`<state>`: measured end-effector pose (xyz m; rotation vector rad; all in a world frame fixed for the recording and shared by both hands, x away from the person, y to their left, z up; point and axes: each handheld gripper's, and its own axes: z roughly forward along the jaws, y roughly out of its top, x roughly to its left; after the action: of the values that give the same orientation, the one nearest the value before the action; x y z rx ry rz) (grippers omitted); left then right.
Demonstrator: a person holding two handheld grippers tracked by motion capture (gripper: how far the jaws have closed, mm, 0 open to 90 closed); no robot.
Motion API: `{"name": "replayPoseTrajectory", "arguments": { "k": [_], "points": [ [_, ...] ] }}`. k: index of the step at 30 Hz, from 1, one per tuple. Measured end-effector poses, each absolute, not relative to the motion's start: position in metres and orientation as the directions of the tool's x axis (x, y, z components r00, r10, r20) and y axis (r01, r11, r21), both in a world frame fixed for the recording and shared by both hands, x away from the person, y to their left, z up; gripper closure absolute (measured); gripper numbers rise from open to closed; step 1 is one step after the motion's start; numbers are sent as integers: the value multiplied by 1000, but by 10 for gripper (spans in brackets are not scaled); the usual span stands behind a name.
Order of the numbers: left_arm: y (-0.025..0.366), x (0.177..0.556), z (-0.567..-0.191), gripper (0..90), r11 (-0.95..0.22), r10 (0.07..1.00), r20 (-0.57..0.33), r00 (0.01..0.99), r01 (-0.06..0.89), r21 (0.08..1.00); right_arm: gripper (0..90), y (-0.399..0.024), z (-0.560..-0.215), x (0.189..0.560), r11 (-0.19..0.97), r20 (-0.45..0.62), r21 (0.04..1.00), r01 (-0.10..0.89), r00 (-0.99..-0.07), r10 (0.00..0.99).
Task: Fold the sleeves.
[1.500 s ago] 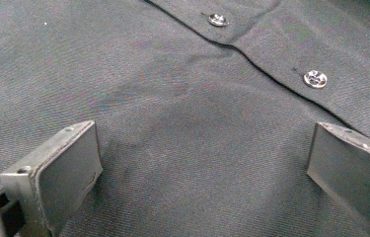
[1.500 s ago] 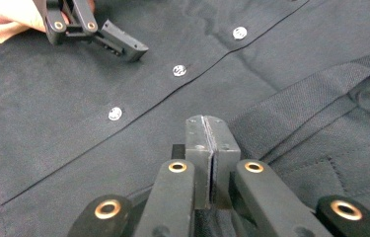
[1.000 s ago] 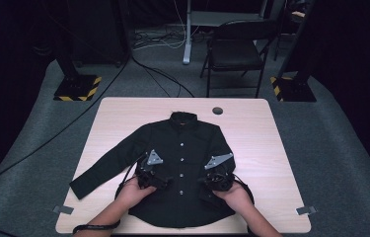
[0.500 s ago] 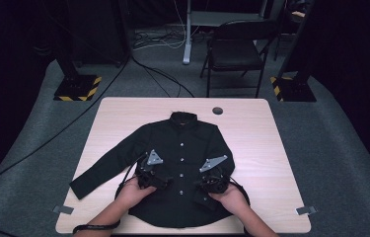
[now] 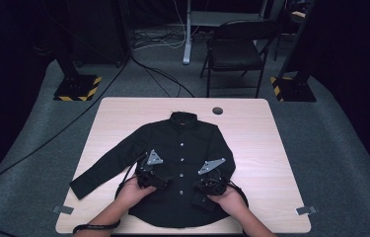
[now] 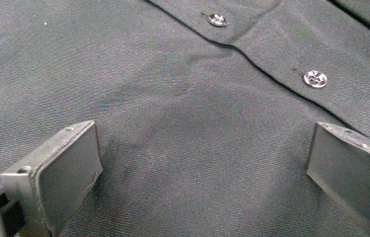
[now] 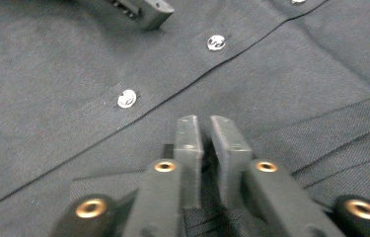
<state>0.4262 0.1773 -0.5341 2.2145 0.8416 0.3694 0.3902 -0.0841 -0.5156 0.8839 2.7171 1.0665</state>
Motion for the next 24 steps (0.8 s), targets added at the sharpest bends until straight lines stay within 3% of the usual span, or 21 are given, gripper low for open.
{"name": "replayPoseTrajectory", "arguments": {
  "k": [11,20,24],
  "points": [
    [178,426,-534,1,-533,657,13,754,452,716,505,-79,-517,382,601,59,664,446,-832,552],
    [181,426,-531,8,-563,628,10,778,445,696,363,-74,-518,378,613,59,660,434,-844,533],
    [184,427,-528,64,-560,636,2,772,460,689,321,-73,-519,377,624,54,656,424,-851,522]
  ]
}}
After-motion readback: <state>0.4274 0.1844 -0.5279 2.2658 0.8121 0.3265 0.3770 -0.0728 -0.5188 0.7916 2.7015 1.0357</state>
